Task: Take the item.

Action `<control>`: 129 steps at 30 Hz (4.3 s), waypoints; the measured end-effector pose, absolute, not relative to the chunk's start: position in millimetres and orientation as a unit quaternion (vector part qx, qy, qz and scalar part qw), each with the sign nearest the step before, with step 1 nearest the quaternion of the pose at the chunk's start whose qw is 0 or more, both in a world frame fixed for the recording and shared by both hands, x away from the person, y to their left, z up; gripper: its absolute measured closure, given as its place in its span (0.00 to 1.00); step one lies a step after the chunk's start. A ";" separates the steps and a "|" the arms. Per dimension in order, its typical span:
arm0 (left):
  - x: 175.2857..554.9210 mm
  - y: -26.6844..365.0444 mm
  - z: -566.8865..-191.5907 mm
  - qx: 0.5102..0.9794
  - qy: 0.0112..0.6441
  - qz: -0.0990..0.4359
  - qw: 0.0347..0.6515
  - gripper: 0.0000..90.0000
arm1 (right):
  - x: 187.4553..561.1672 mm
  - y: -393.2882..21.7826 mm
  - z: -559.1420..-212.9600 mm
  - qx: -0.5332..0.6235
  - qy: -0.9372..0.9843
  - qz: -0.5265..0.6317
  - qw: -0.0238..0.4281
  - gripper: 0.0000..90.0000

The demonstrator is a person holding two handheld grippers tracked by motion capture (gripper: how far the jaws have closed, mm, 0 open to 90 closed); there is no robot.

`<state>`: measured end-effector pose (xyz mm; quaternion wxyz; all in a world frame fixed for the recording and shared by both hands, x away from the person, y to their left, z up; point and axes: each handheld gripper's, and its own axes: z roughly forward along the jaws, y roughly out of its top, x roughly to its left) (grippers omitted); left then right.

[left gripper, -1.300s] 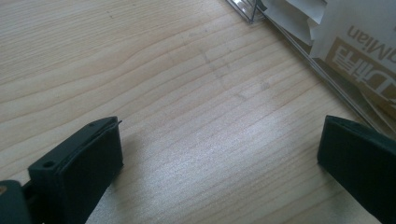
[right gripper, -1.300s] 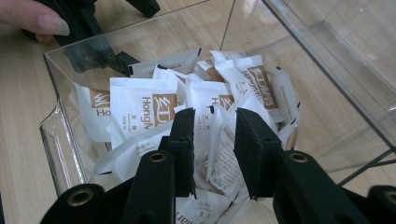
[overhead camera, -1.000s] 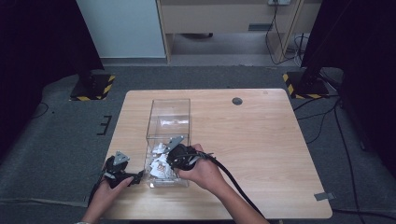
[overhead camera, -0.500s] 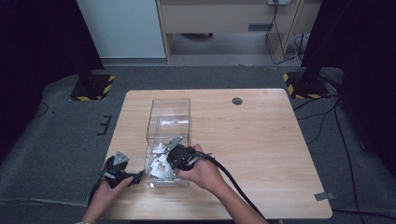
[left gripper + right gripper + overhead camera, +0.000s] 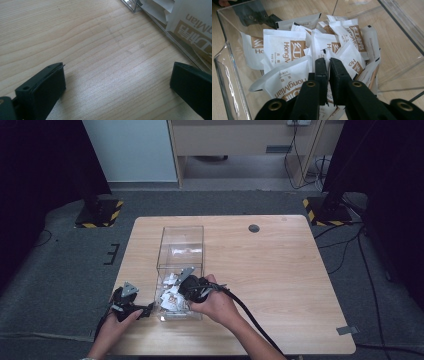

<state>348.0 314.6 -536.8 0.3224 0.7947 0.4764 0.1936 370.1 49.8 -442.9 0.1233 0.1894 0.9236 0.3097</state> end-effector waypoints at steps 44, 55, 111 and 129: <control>347.9 313.9 -537.0 0.795 0.476 0.188 0.326 0.00 | 368.3 -4.7 -366.5 0.211 0.875 0.410 0.148 0.99; 348.1 314.5 -536.8 0.795 0.476 0.193 0.323 0.00 | 375.9 -29.5 -360.8 0.229 0.866 0.411 0.166 0.99; 348.1 314.5 -536.8 0.795 0.476 0.194 0.322 0.00 | 411.5 -114.4 -364.1 0.302 0.836 0.399 0.225 1.00; 348.1 314.5 -536.8 0.795 0.476 0.194 0.322 0.00 | 436.2 -152.7 -371.7 0.344 0.819 0.385 0.250 1.00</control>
